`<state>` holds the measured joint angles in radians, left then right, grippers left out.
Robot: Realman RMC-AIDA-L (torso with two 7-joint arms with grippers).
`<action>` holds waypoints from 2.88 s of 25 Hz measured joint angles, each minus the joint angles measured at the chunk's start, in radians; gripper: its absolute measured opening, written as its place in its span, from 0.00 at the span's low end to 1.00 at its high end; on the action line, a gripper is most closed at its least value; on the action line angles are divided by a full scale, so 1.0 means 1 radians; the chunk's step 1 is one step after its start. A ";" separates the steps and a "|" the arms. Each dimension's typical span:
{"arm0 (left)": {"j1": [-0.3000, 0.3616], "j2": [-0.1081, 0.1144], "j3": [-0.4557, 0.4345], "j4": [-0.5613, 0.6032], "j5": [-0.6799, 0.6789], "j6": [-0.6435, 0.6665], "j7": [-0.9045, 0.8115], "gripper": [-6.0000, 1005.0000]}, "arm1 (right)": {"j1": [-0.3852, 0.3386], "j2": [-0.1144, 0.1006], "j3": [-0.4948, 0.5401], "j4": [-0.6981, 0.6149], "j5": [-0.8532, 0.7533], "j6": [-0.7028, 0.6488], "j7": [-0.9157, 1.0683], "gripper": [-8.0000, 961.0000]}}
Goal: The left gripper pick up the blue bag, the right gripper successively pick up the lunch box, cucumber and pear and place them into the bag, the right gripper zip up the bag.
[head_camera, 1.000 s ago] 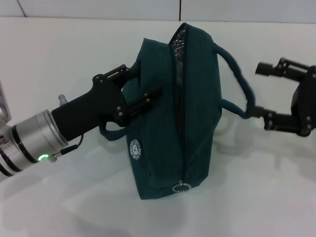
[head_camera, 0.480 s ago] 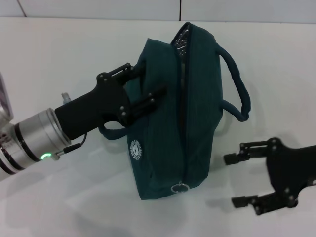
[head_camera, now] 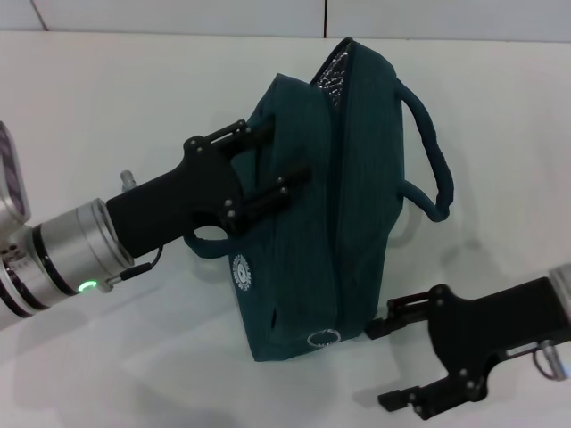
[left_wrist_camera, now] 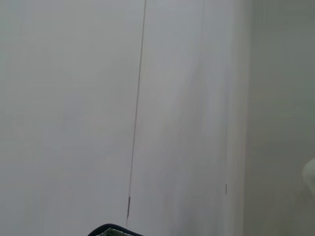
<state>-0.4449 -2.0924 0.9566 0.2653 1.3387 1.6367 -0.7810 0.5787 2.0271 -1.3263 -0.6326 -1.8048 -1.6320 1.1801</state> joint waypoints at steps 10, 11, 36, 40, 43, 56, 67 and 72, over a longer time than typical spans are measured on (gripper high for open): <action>0.000 -0.001 0.002 -0.009 -0.003 0.000 0.003 0.62 | 0.007 0.001 -0.172 -0.006 0.128 0.147 0.001 0.78; 0.000 -0.001 0.002 -0.009 -0.003 0.000 0.003 0.62 | 0.007 0.001 -0.187 -0.008 0.139 0.161 0.001 0.78; -0.002 -0.005 0.002 -0.034 -0.004 0.000 0.000 0.62 | 0.022 0.001 -0.458 -0.037 0.307 0.377 0.003 0.53; -0.003 -0.005 0.002 -0.035 -0.005 0.000 0.001 0.62 | 0.021 0.000 -0.457 -0.038 0.308 0.378 -0.014 0.40; -0.002 -0.005 0.002 -0.035 -0.006 0.000 0.001 0.62 | 0.016 -0.002 -0.448 -0.043 0.311 0.366 -0.041 0.28; 0.004 -0.005 -0.002 -0.037 -0.019 0.018 0.003 0.62 | -0.043 -0.005 -0.366 -0.059 0.353 0.305 -0.207 0.05; 0.003 -0.002 -0.005 -0.036 -0.067 0.059 0.002 0.62 | -0.078 -0.009 -0.226 -0.055 0.369 0.158 -0.330 0.04; 0.013 -0.002 -0.009 -0.044 -0.104 0.056 0.000 0.62 | -0.095 -0.006 -0.220 -0.057 0.434 0.152 -0.423 0.05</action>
<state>-0.4324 -2.0945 0.9476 0.2218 1.2347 1.6930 -0.7811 0.4835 2.0208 -1.5467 -0.6891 -1.3707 -1.4800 0.7570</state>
